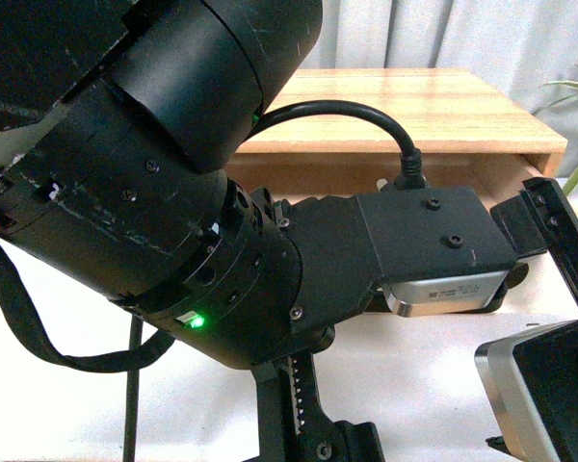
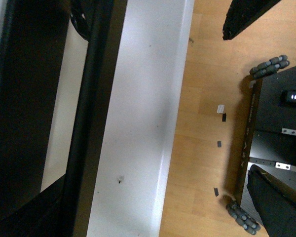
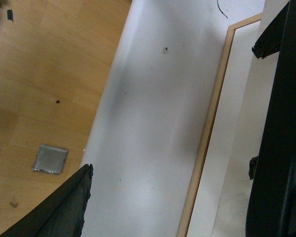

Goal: Pull drawer

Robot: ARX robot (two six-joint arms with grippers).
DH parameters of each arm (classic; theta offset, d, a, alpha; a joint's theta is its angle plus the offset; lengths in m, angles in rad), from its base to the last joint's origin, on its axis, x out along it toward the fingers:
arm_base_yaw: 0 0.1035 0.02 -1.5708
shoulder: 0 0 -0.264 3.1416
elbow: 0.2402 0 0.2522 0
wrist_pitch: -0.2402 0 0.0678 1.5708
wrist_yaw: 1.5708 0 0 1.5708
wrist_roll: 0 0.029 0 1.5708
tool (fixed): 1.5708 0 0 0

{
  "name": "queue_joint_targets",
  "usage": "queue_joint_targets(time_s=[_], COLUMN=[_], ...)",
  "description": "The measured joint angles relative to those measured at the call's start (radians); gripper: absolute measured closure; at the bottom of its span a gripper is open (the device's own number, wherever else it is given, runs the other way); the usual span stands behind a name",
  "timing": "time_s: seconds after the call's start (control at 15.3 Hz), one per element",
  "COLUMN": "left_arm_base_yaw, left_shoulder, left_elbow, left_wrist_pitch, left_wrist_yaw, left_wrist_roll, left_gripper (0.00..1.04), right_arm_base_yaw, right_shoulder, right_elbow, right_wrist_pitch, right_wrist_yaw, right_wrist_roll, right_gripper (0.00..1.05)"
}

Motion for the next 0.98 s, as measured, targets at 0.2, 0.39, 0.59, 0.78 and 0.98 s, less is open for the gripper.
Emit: queue_joint_targets(time_s=[0.2, 0.39, 0.59, 0.78, 0.98], left_arm_base_yaw=[0.011, 0.027, 0.030, 0.034, 0.045], left_shoulder=[-0.021, -0.037, -0.053, -0.103, -0.188], left_elbow=[0.009, 0.027, 0.027, 0.027, 0.024], left_wrist_pitch=[0.003, 0.014, 0.007, -0.001, -0.002], left_wrist_yaw=[-0.003, -0.008, -0.001, 0.040, 0.101], left_wrist_roll=[-0.030, -0.034, -0.040, -0.078, -0.128], left_gripper=[0.07, 0.07, 0.07, 0.07, 0.07], right_arm_base_yaw=[0.000, 0.001, 0.001, -0.001, -0.024], right_shoulder=[0.000, -0.002, -0.039, -0.072, -0.098], right_elbow=[0.003, 0.006, 0.019, 0.030, 0.037], right_wrist_pitch=[0.013, 0.058, 0.059, 0.024, -0.013], right_wrist_yaw=[-0.010, -0.017, -0.032, -0.050, -0.085], right_wrist_roll=[0.004, 0.005, 0.026, 0.039, 0.060], right_gripper=[0.06, 0.06, 0.06, 0.06, 0.06])
